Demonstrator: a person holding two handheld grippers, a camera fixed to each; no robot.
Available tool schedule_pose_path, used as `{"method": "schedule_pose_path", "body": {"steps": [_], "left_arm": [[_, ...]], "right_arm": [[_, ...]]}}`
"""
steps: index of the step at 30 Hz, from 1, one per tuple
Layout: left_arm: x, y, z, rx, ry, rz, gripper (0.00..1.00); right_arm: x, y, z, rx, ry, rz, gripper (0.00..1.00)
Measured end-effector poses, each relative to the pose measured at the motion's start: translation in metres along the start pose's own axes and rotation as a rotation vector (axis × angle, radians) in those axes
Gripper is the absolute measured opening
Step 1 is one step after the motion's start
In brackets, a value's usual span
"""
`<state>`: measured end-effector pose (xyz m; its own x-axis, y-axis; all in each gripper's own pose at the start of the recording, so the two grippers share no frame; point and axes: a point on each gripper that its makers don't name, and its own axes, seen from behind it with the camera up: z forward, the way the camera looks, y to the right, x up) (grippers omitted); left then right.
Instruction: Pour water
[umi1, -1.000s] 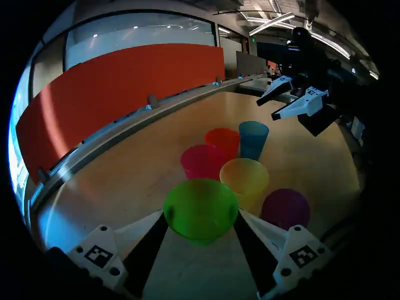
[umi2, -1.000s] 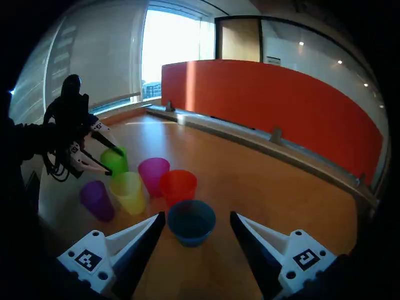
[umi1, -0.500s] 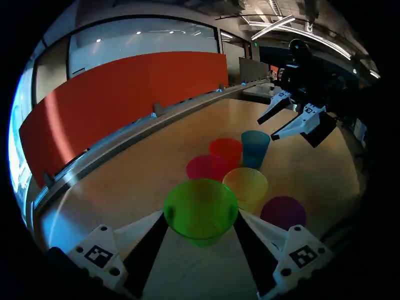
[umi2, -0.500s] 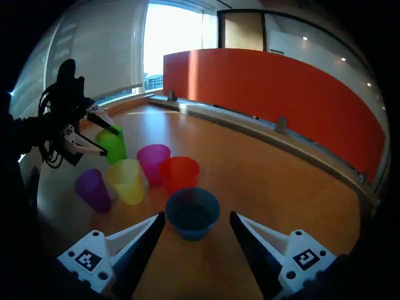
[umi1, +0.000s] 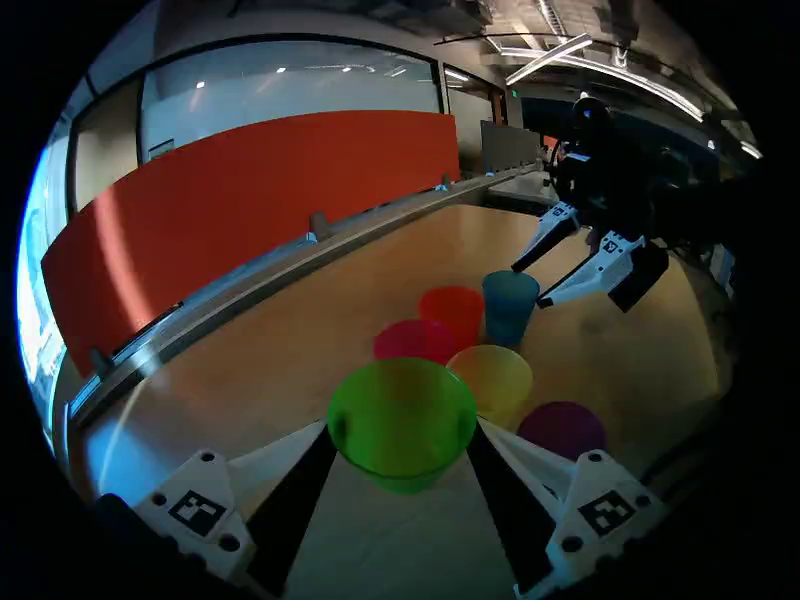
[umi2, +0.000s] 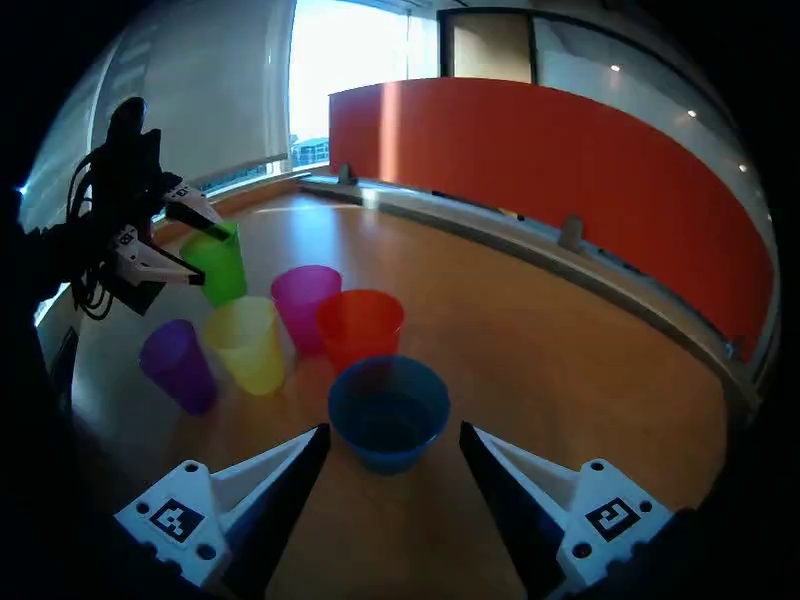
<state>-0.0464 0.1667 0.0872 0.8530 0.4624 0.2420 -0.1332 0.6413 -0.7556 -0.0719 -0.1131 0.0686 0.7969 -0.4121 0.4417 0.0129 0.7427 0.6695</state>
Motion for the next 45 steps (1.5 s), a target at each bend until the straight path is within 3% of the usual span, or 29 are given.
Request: {"method": "schedule_pose_path", "body": {"steps": [25, 31, 34, 45], "left_arm": [[0.004, -0.002, -0.005, 0.012, 0.011, -0.007, 0.86], [0.004, -0.004, -0.006, 0.016, 0.013, -0.012, 0.86], [0.004, -0.005, -0.006, 0.018, 0.015, -0.015, 0.86], [0.000, -0.007, -0.005, 0.027, 0.019, -0.034, 0.86]], "right_arm": [[-0.002, 0.000, 0.036, 0.022, -0.014, -0.028, 1.00], [-0.002, -0.001, 0.038, 0.022, -0.007, -0.027, 0.99], [-0.003, -0.003, 0.038, 0.030, -0.009, -0.021, 0.91], [-0.002, -0.005, 0.038, 0.034, 0.007, -0.012, 0.90]]}}
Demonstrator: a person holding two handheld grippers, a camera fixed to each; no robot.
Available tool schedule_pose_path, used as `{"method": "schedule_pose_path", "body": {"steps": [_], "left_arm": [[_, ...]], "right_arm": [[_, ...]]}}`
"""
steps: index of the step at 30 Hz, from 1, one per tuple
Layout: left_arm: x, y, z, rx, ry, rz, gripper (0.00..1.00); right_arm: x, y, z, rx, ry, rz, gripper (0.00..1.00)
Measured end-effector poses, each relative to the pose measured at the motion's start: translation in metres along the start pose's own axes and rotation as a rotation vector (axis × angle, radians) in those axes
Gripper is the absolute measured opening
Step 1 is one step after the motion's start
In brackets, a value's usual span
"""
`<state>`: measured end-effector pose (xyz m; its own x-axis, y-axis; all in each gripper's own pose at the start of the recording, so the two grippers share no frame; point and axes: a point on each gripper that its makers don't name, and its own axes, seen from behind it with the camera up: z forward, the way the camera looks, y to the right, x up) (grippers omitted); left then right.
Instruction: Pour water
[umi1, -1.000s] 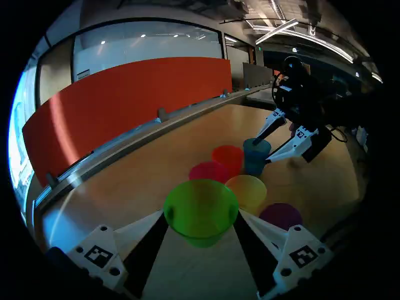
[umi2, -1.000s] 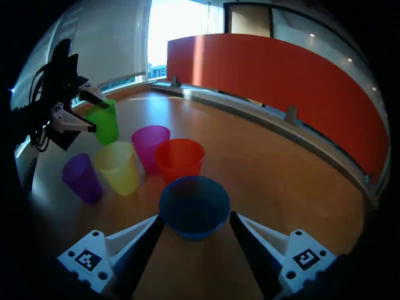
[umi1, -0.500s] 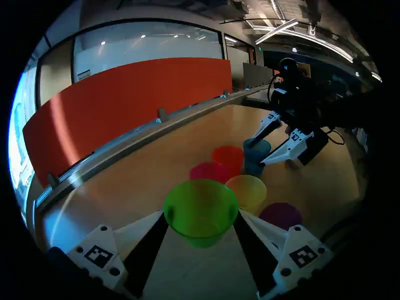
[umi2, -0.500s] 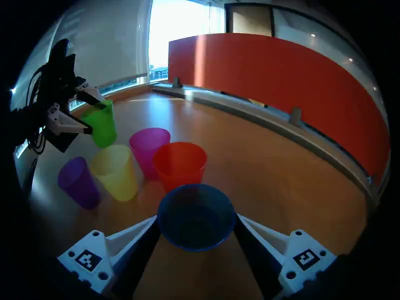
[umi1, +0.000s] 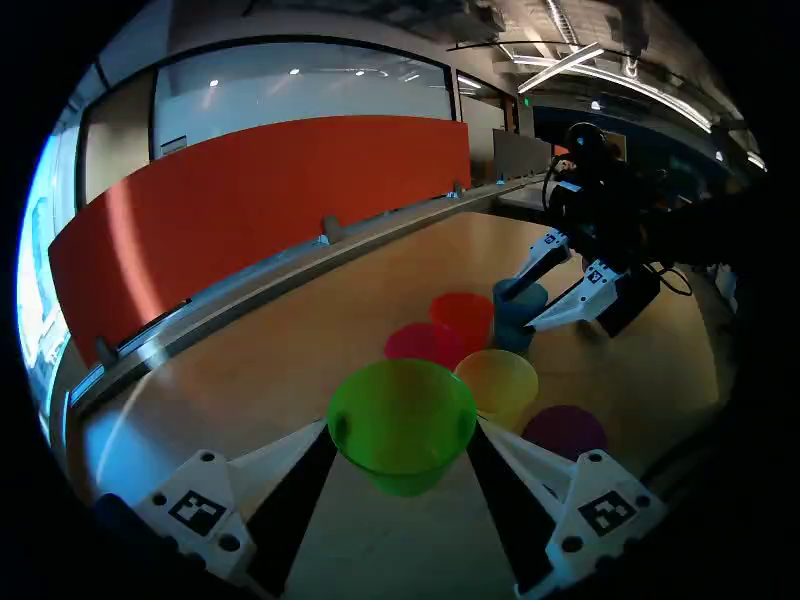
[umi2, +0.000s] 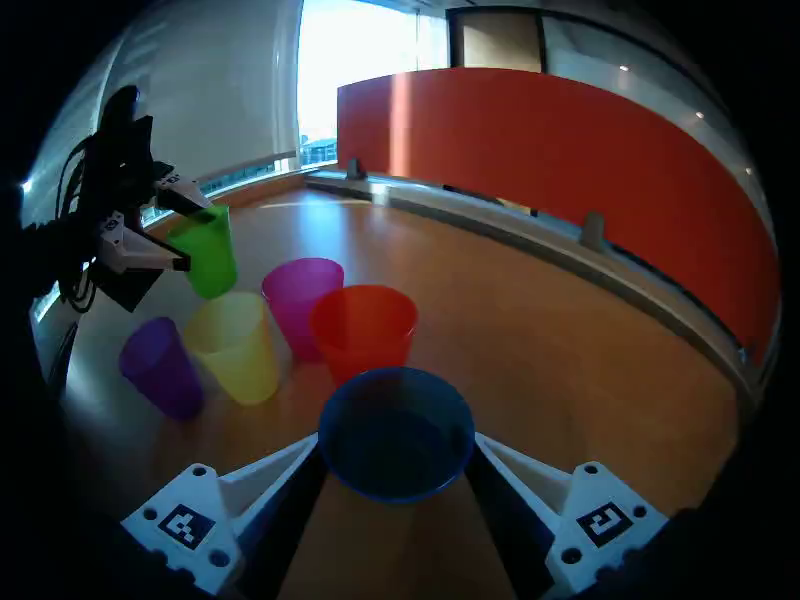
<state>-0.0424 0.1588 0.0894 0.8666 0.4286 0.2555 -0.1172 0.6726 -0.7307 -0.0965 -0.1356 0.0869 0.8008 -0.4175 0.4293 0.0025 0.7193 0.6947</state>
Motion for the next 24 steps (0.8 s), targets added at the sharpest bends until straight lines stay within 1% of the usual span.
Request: {"method": "schedule_pose_path", "body": {"steps": [6, 12, 17, 24], "left_arm": [[0.001, 0.000, -0.001, 0.003, 0.002, -0.001, 0.86], [0.007, 0.000, -0.003, 0.006, 0.013, -0.001, 0.86], [0.014, 0.002, -0.007, 0.010, 0.027, -0.002, 0.86], [0.028, 0.007, -0.018, 0.020, 0.062, 0.003, 0.86]], "right_arm": [[0.002, 0.002, -0.002, -0.006, 0.006, 0.004, 0.90], [0.013, 0.002, -0.012, -0.012, 0.032, 0.005, 0.90], [0.025, -0.001, -0.023, -0.021, 0.061, 0.000, 0.90], [0.046, -0.009, -0.045, -0.037, 0.106, -0.024, 0.90]]}}
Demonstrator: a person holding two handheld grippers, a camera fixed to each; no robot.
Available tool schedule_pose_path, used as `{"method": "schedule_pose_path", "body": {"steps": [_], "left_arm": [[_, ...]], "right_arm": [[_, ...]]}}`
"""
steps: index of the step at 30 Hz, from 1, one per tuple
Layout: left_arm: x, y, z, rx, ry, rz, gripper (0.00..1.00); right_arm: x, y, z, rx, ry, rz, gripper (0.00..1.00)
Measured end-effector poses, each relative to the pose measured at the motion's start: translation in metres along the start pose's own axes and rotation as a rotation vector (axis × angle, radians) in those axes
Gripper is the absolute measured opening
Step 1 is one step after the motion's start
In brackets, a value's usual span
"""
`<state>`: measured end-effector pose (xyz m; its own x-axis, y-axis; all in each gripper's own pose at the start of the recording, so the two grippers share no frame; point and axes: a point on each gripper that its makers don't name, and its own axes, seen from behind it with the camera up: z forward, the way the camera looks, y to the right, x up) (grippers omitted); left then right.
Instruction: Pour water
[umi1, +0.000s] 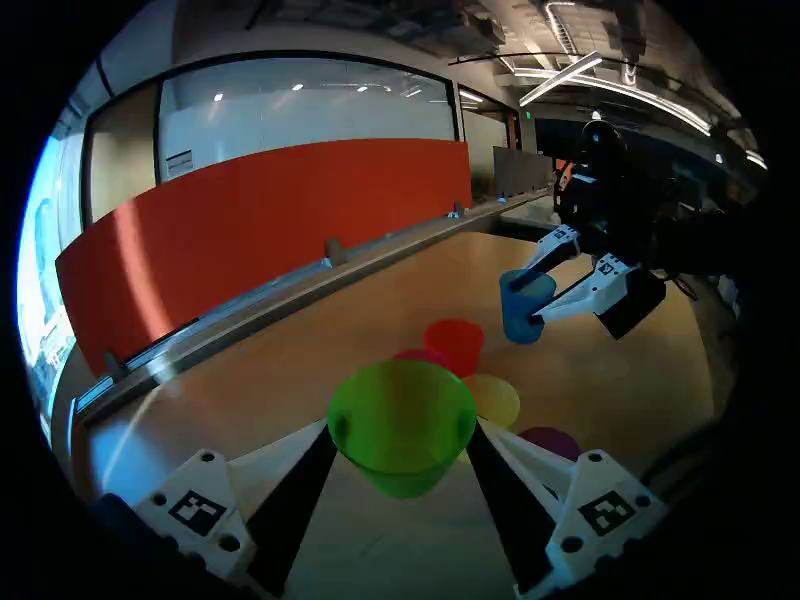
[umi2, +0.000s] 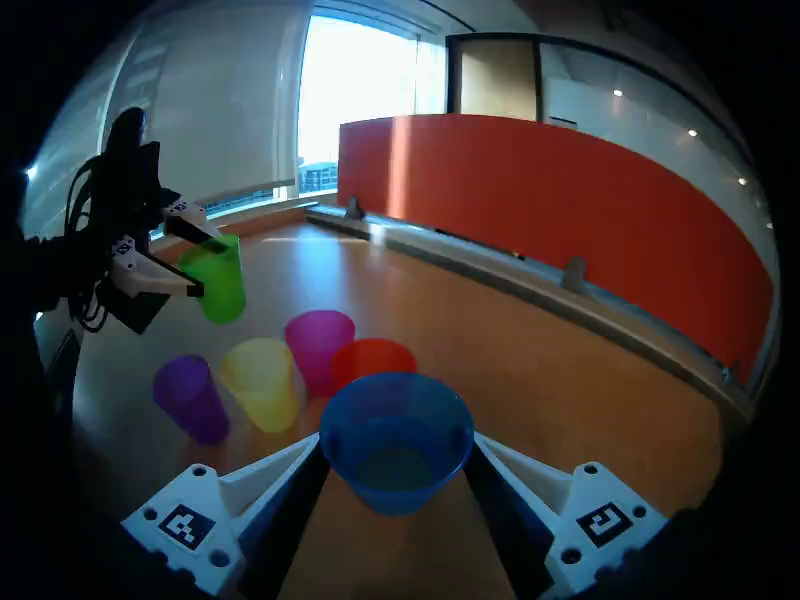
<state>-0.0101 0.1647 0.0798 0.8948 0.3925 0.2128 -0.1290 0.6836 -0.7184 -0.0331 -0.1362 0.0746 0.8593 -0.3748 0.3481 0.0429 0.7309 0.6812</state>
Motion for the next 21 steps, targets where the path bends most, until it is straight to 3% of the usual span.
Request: {"method": "schedule_pose_path", "body": {"steps": [21], "left_arm": [[0.048, 0.015, -0.043, 0.045, 0.112, -0.001, 0.86]], "right_arm": [[0.067, -0.022, -0.072, -0.053, 0.175, -0.017, 0.90]]}}
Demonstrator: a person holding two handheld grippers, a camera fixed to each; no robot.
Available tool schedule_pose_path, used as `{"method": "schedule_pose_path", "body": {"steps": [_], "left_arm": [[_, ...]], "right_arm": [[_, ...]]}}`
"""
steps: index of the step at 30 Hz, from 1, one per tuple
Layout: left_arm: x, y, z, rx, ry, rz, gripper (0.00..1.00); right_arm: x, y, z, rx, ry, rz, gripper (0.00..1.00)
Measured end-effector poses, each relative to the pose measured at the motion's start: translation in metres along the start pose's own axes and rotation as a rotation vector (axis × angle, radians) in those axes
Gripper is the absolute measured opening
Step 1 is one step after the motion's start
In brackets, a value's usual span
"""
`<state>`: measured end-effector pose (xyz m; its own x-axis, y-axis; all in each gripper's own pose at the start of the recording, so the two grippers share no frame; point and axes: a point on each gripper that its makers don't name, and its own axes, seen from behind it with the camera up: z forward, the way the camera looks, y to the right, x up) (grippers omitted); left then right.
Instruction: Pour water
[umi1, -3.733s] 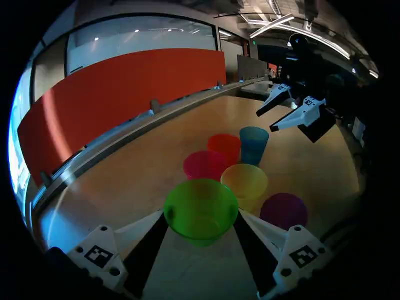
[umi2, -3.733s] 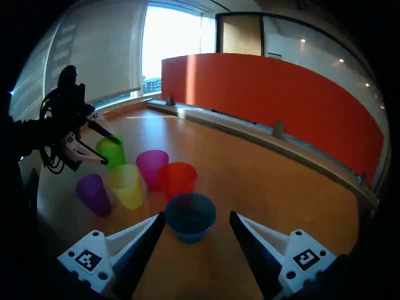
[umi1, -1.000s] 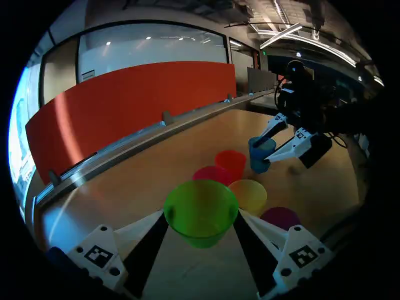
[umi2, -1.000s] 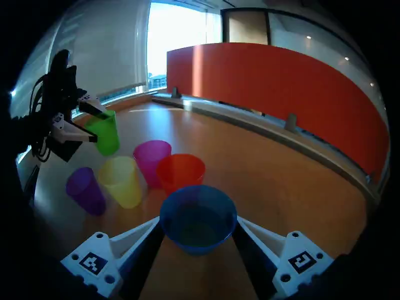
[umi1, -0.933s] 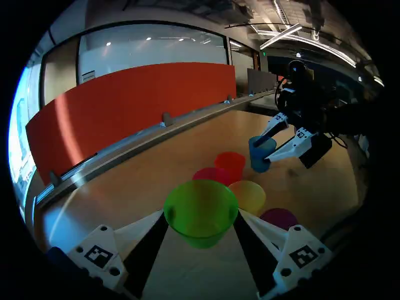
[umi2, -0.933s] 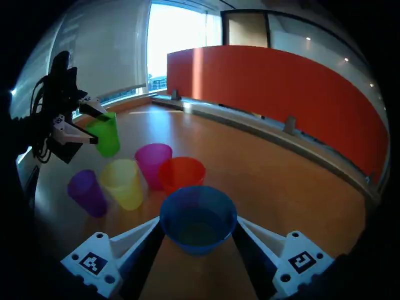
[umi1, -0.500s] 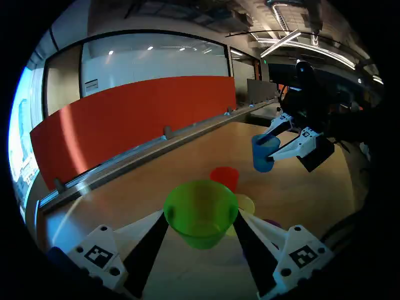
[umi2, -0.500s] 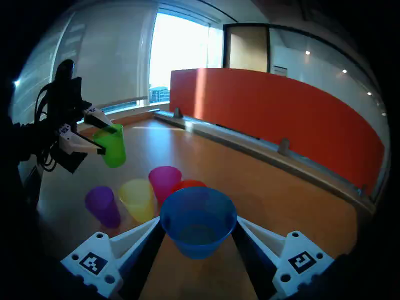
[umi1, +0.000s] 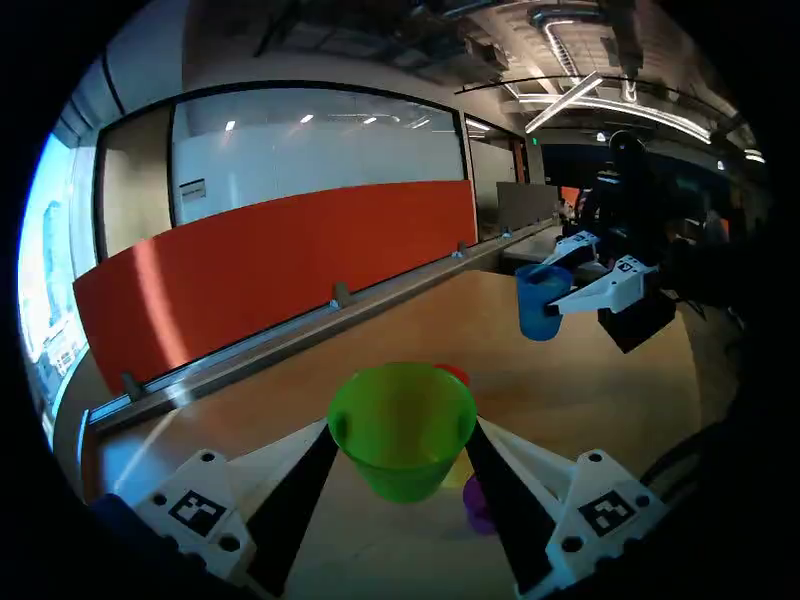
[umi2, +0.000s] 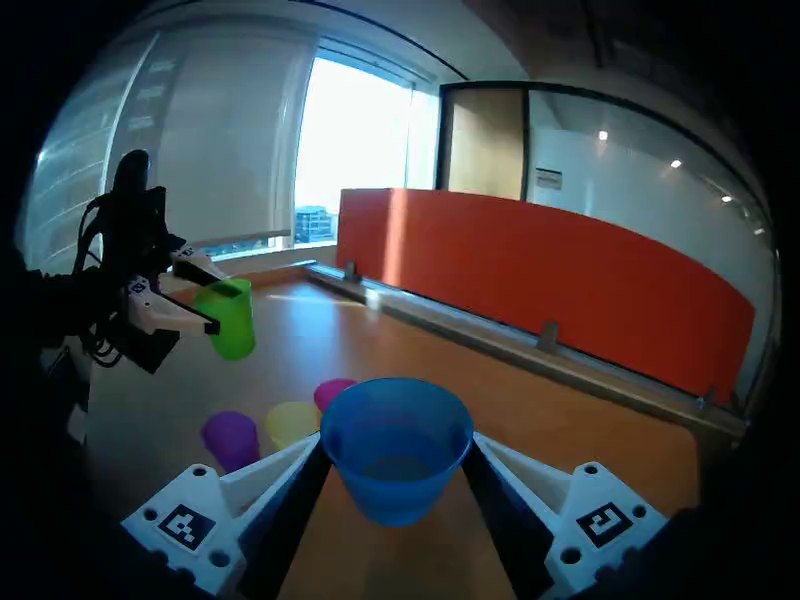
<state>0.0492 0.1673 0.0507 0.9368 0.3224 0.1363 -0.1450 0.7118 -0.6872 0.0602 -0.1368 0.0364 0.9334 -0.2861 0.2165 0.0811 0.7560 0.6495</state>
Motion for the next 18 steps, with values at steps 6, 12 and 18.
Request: {"method": "schedule_pose_path", "body": {"steps": [6, 12, 18], "left_arm": [[0.014, 0.004, -0.014, 0.015, 0.038, 0.000, 0.86], [0.027, 0.006, -0.026, 0.015, 0.068, -0.021, 0.86], [0.032, 0.011, -0.033, 0.001, 0.088, -0.050, 0.86]], "right_arm": [[0.015, -0.008, -0.015, 0.001, 0.040, -0.012, 0.90], [0.032, -0.016, -0.025, 0.009, 0.081, -0.020, 0.90], [0.045, -0.022, -0.031, 0.009, 0.117, -0.035, 0.90]]}}
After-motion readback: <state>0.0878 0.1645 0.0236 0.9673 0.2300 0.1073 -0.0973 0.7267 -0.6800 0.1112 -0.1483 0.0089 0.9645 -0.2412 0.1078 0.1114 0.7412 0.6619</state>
